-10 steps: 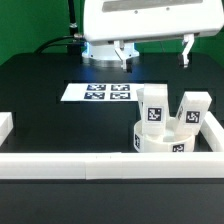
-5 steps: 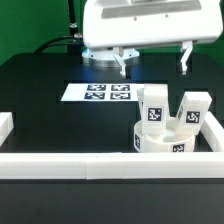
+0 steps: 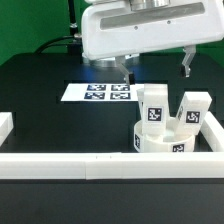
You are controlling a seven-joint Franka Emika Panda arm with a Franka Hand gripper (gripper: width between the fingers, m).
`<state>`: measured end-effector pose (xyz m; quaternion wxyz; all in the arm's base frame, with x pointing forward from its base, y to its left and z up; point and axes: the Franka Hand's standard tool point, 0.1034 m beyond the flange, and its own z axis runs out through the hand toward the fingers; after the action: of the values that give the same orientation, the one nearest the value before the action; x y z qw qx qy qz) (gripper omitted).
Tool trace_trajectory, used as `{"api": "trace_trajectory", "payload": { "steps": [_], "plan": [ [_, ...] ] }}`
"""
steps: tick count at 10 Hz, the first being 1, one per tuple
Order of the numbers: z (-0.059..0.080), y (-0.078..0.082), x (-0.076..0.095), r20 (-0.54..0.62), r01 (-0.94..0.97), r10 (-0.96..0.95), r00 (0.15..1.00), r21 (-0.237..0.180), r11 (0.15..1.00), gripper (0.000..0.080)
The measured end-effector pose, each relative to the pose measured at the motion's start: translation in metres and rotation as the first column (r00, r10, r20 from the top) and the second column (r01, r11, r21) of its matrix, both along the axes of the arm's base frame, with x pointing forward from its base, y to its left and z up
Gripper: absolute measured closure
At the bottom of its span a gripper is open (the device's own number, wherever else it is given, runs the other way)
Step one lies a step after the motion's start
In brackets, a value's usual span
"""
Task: Assemble stool
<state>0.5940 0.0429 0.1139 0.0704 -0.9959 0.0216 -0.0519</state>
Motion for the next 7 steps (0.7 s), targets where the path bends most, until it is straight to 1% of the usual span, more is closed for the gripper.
{"api": "trace_trajectory", "payload": {
  "steps": [1,3,4,7],
  "plan": [
    [-0.003,-0.001,-0.001,0.004,0.002,-0.002,1.000,-0.003,1.000,0.0150],
    [-0.015,-0.002,0.001,-0.023,0.098,-0.098,0.995,-0.009,0.995,0.0150],
    [-0.013,-0.002,0.001,-0.018,0.077,-0.077,0.997,-0.010,0.997,0.0150],
    [-0.014,-0.002,0.001,-0.020,0.078,-0.078,0.997,-0.010,0.997,0.0150]
  ]
}}
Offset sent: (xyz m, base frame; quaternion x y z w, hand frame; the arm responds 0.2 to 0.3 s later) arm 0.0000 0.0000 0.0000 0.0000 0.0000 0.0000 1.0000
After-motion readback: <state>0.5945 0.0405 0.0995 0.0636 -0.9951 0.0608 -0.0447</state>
